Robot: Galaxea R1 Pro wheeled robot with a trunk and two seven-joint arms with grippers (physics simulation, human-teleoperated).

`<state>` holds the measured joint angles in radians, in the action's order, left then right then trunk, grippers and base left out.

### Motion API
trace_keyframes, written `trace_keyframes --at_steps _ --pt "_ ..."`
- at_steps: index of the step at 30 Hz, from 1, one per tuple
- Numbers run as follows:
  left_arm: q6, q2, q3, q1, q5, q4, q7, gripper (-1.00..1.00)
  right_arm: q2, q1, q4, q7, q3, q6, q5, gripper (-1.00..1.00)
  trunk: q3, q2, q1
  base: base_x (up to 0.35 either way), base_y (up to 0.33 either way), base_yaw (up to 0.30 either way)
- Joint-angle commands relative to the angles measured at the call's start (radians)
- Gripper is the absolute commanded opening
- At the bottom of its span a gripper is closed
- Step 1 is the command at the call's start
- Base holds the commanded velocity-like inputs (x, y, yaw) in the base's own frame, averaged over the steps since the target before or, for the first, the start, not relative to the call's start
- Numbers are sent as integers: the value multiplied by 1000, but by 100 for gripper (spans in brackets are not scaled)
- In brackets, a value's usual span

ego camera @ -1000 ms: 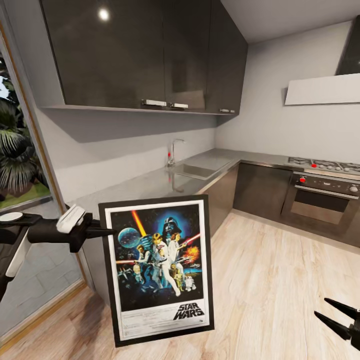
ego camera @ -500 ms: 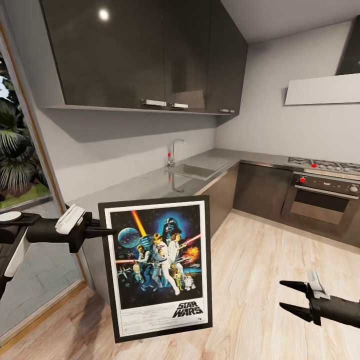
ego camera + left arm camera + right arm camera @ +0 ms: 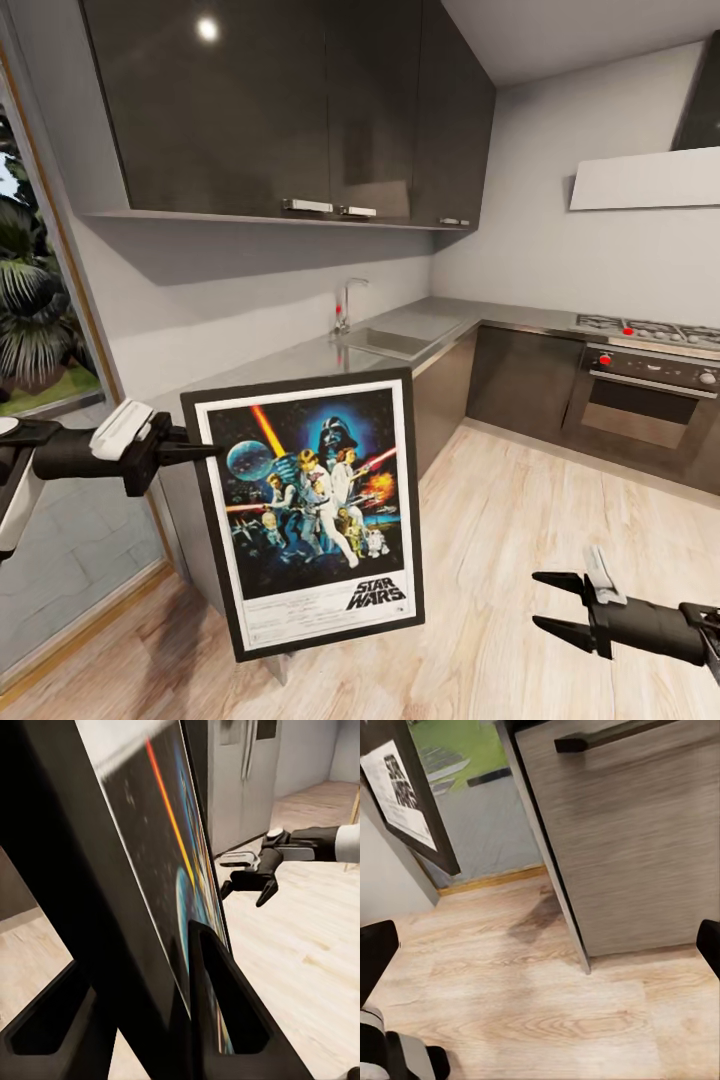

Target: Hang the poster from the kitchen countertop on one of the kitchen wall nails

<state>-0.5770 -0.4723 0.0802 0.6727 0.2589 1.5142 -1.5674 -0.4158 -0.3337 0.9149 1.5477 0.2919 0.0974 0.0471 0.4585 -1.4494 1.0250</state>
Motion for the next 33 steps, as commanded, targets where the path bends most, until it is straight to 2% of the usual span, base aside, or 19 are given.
trace_keyframes --at_steps 1,4,7,12,15,20,25,28,33 --pt "-9 0 0 1 3 1 -3 -100 5 -1 -1 3 0 10 2 100 1 -1 0 0 0 0" --pt "-9 1 1 1 25 2 -3 -100 25 -1 -3 2 1 7 -1 100 1 -1 0 0 0 0" --pt "-8 1 1 1 76 3 -3 -100 47 -1 -5 -3 1 6 -5 100 1 -1 0 0 0 0" --pt "-8 1 1 1 102 3 -3 -100 58 -5 -2 -9 -1 12 -5 100 1 -1 0 0 0 0" --pt "-7 1 1 1 107 3 -3 -100 62 -32 -4 -8 -6 22 -5 100 1 -1 0 0 0 0" --pt "-7 1 1 1 109 3 -3 -100 62 -69 -9 -3 -70 110 -7 100 1 -1 0 0 0 0" --pt "-6 0 1 1 109 3 -3 -100 62 -91 -7 0 -113 151 -7 100 1 -1 0 0 0 0" --pt "-6 0 1 1 109 3 -3 -100 63 -103 -3 -1 -180 185 -7 100 1 -1 0 0 0 0" --pt "-6 0 0 1 107 2 -3 -100 63 -116 3 -3 -245 210 -10 100 1 -1 0 0 0 0"
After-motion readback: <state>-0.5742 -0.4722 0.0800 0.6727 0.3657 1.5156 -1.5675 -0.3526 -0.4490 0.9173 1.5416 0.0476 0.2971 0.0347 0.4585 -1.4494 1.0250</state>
